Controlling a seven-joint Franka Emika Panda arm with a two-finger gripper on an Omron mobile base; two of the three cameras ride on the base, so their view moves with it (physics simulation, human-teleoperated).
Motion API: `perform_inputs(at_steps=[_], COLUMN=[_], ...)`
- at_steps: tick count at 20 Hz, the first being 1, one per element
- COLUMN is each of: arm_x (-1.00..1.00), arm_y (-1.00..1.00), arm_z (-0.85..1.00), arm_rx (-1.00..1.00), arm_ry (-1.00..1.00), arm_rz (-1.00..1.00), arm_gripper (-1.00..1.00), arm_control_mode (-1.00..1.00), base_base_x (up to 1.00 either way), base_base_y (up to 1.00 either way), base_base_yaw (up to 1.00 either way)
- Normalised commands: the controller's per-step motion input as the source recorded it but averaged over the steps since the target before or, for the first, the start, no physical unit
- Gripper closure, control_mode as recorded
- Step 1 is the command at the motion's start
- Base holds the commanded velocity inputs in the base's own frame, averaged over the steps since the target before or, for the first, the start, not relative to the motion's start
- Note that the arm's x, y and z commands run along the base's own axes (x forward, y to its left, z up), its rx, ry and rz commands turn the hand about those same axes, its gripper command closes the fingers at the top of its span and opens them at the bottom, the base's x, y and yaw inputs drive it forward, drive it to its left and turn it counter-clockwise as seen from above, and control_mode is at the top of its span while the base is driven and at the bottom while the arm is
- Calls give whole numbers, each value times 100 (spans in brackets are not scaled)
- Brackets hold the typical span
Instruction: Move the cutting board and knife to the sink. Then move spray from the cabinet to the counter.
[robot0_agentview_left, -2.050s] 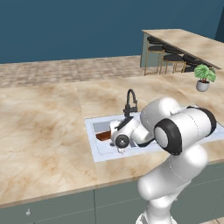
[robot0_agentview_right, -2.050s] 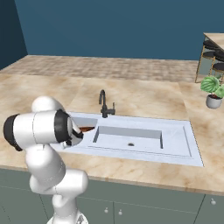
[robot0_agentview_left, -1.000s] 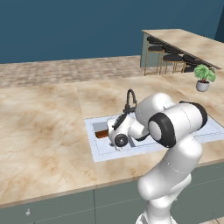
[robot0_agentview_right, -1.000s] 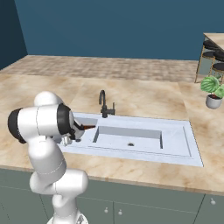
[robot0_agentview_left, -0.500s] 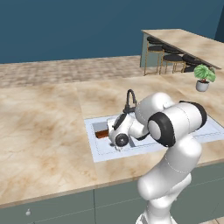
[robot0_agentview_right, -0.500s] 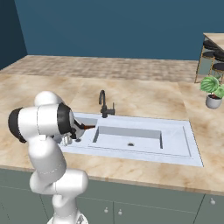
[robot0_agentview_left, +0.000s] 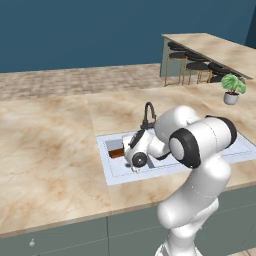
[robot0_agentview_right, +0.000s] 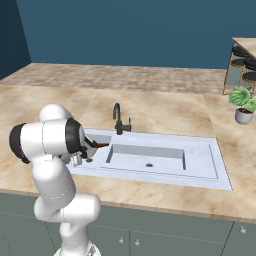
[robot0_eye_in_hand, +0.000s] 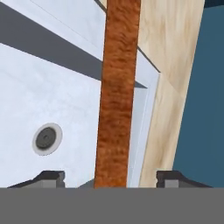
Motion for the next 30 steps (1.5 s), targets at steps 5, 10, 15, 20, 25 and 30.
perform_inputs(at_steps=[5,10,15,20,25,30], arm_x=[-11,-23,-20,-18,-1,0], arm_y=[0,2,3,4,8,12], arm_z=[0,5,12,12,9,15], arm_rx=[1,1,3,2,3,1], arm_ry=[0,6,18,33,39,36], arm_rz=[0,0,-1,-1,-1,0], arm_gripper=[-100,-100,-100,-100,-100,-100], arm_control_mode=[-100,-100,-100,-100,-100,-100], base_base_x=[0,0,0,0,0,0], base_base_y=[0,0,0,0,0,0], base_base_yaw=[0,0,0,0,0,0])
